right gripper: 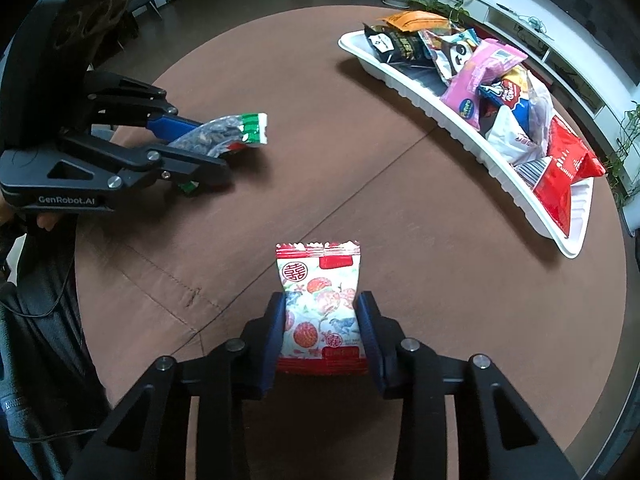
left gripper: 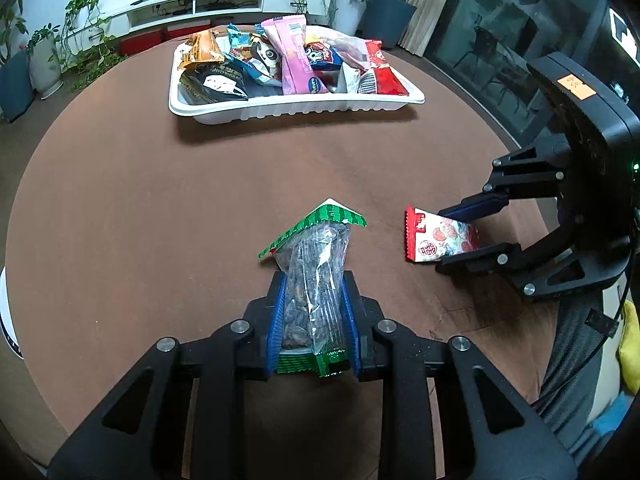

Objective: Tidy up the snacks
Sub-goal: 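Grasp the clear nut bag with the left gripper while the right gripper grasps the red-white candy packet, then carry both packets to the white tray and release them inside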

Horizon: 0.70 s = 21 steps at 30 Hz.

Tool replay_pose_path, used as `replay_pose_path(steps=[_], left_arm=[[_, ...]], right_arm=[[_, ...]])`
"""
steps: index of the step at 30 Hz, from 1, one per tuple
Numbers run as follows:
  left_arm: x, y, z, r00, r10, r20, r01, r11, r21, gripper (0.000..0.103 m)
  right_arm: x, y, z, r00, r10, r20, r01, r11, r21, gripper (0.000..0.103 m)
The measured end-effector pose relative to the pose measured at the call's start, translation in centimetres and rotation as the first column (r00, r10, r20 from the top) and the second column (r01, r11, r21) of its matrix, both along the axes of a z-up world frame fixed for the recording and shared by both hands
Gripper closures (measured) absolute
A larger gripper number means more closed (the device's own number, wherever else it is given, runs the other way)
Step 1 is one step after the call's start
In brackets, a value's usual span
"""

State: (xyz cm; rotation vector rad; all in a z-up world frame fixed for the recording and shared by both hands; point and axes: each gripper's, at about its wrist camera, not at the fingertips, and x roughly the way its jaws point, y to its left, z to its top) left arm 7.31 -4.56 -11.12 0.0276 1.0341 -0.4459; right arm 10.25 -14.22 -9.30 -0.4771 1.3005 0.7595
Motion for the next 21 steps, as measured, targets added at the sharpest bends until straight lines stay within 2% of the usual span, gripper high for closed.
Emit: replay_pose_path(steps=[6,10,12,16,19,21], left_arm=[[-0.2,0.2,0.4,1.0,0.004,0.008,-0.004,1.0,-0.019,0.079],[-0.1,0.4,0.7,1.0,0.009,0.006,-0.009,0.999,-0.054,0.079],[-0.1,0.5,1.0,1.0,0.011,0.006,-0.01,0.997,-0.072,0.079],[0.4,0.4,1.5,1.0,0.018,0.012,-0.016,0.994,-0.105,0.079],[1.1,0.3,2.2,1.0,0.022,0.023,-0.019,0.993,-0.119,0.079],[1.8,0.3,3.0,0.999,0.024,0.035,-0.019,0.992,-0.128,0.079]], right_arm=[[-1.6,-0.5,0.1,0.997,-0.072,0.001,0.072,0.997,0.037,0.069],[-2.3,-2.1,1.0,0.983,-0.182,-0.013,0.182,0.974,0.133,0.07],[-2.5,-3.4,1.5,0.966,-0.255,-0.039,0.258,0.946,0.195,0.07],[-2.6,-6.7,2.3,0.913,-0.395,-0.098,0.406,0.862,0.305,0.07],[-2.1,-9.1,2.8,0.871,-0.477,-0.12,0.487,0.802,0.345,0.07],[-1.7,-10.5,3.0,0.845,-0.521,-0.117,0.527,0.777,0.345,0.07]])
